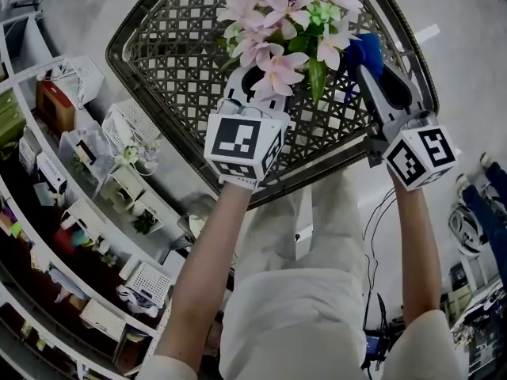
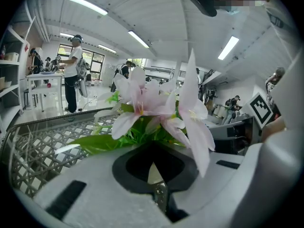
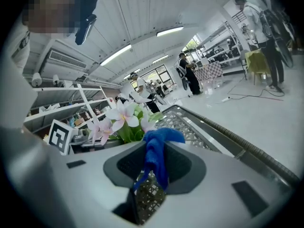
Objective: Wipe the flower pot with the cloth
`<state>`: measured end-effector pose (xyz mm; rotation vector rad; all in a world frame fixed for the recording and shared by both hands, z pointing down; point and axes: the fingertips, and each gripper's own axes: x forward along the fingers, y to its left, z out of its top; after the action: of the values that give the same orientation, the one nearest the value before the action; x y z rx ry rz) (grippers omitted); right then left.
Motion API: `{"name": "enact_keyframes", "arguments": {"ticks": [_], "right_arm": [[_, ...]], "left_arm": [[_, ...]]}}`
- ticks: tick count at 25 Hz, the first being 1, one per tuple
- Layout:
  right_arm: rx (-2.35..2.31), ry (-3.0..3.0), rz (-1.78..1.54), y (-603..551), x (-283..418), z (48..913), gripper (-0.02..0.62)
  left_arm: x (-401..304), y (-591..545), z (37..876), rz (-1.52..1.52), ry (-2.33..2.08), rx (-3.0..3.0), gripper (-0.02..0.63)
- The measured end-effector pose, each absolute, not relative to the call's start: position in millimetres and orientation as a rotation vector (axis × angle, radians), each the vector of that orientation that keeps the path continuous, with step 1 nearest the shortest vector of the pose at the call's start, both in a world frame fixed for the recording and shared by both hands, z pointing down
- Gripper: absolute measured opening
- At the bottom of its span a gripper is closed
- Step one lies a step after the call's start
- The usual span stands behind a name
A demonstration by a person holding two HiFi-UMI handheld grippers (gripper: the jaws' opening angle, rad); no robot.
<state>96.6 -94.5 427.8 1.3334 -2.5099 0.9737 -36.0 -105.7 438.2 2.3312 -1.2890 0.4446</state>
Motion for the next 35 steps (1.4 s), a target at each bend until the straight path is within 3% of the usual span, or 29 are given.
{"name": "enact_keyframes", "arguments": {"ticks": [17, 35], "right_arm": [[1.219, -2.530, 0.996, -140, 61, 474, 0.118], [1.080, -2.582, 0.920, -96, 39, 450, 0.117]], "left_arm": [[-35, -105, 438, 0.448, -1.285, 2.343, 0.021], [-19, -103, 434, 0.401, -1.249, 2.359, 0.021]]}}
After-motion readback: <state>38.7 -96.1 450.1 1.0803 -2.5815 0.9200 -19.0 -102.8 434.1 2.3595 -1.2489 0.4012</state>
